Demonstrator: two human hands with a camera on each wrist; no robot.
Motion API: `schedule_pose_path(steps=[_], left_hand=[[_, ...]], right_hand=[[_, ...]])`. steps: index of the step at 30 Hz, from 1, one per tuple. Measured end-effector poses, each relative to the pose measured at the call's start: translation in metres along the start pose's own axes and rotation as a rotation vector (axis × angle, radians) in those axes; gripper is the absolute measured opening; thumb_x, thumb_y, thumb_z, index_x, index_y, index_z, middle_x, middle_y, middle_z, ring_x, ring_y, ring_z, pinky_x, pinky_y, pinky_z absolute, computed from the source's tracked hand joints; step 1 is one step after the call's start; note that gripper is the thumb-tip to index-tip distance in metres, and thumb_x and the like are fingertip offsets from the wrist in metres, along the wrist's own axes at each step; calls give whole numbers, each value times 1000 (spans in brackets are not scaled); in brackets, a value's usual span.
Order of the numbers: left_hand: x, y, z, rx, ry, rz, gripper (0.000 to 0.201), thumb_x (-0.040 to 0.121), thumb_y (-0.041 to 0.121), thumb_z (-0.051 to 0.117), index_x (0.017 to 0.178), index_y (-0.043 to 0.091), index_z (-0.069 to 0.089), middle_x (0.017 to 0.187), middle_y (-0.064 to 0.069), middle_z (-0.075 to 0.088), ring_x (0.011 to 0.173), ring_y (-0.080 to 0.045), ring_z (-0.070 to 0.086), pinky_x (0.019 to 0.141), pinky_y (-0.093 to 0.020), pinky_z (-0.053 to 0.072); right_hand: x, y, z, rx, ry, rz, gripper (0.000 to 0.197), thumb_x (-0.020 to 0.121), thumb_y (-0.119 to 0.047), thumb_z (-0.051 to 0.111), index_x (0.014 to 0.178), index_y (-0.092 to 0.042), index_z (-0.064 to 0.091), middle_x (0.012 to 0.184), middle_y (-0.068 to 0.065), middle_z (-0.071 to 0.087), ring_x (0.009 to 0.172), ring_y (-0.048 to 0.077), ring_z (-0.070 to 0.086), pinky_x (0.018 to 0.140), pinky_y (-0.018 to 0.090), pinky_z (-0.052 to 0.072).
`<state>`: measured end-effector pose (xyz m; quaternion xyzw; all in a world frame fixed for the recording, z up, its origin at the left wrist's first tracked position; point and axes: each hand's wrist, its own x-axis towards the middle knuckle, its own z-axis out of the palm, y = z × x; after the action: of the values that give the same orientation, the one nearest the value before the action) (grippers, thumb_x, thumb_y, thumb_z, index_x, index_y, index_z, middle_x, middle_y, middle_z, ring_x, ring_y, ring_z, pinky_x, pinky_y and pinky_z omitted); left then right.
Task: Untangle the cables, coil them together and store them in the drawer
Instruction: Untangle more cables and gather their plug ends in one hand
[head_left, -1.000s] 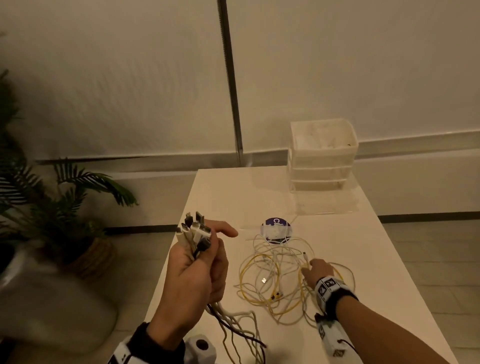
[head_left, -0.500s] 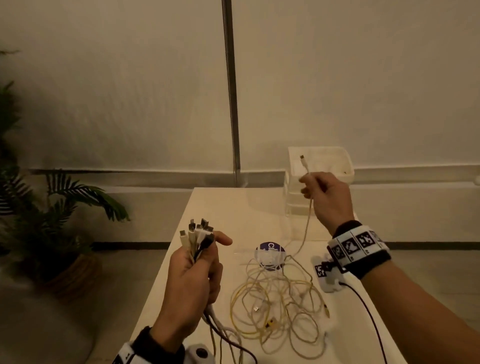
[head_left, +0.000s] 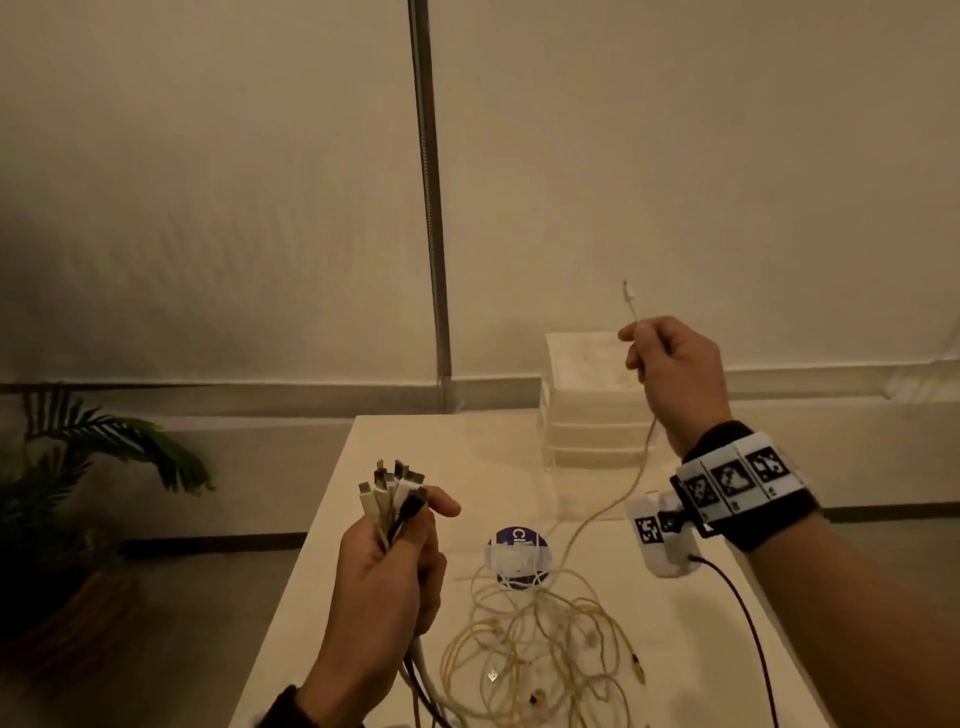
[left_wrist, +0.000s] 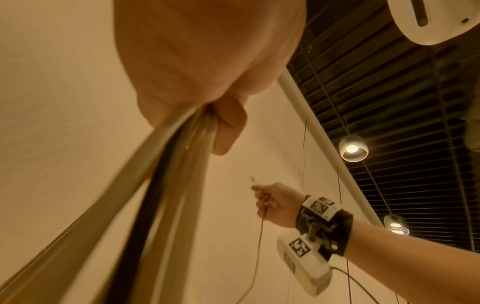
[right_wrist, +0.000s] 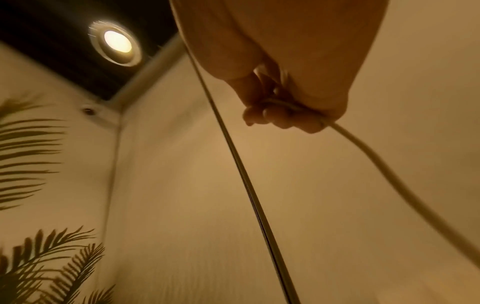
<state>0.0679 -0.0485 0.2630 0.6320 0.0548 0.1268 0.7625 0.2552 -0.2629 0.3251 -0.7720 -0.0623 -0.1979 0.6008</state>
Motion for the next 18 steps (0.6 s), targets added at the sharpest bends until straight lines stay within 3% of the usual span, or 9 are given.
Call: schedule_pose_path(steps=[2,5,8,12,16,18], left_hand=[[3,2,0,-21,11,-4,31,87,38,46,85,16,69,59,-9,24,46,-17,16,44,-26,16],[7,8,4,-24,-7,12,31,91,37,47,91,17,71,63,-15,17,51,-23,11,46,-30,13],[12,13,14,-53,-33,10,28,91,37,52,95,17,72,62,-13,15,51,-24,9,46,-31,12],[17,15,25,-106,-80,-12,35,78,42,65,98,15,74,53,-3,26,42,-14,20,44,-29,15],[13,13,29,-114,-119,1,39,74,45,69,99,15,74,49,2,37,41,-11,26,42,-24,21],[13,11,30,-110,-155,14,40,73,41,73,100,11,74,52,-3,42,42,-14,30,40,-22,24]], right_hand=[[-5,-28,-7,65,-76,-122,23,99,-17,47,90,-10,67,66,2,58,58,12,48,56,23,43],[-49,-36,2,162,-369,-28,21,97,-14,51,88,-9,69,63,4,61,55,15,49,53,24,42],[-103,-29,20,214,-499,78,20,96,-14,53,86,-11,70,62,5,62,53,15,48,52,25,40],[-144,-38,34,260,-534,61,19,94,-15,56,90,-21,74,64,7,65,50,16,51,49,26,43],[-160,-42,37,280,-474,23,18,91,-28,59,94,-30,77,56,1,58,48,11,46,49,23,40],[-166,-36,39,222,-451,-30,23,93,-17,59,89,-30,77,53,-5,56,48,6,46,51,22,40]])
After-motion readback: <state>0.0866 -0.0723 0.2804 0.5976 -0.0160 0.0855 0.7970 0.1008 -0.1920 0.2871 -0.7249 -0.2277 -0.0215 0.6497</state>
